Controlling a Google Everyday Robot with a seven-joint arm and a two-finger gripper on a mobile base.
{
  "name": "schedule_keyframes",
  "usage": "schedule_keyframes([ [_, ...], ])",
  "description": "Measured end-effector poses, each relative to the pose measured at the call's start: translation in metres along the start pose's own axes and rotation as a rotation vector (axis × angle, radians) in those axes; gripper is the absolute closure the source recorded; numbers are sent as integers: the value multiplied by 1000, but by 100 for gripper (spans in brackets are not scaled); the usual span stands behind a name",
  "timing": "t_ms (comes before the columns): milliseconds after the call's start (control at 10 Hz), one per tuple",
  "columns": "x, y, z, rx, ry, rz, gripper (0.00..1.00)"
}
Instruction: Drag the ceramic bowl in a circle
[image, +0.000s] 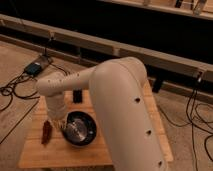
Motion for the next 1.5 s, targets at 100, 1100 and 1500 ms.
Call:
schedule_keyframes([
  [100,14,-12,4,4,26,24,100],
  [1100,-6,-178,1,117,-18,267,100],
  [1500,-62,-184,-12,208,-55,200,100],
])
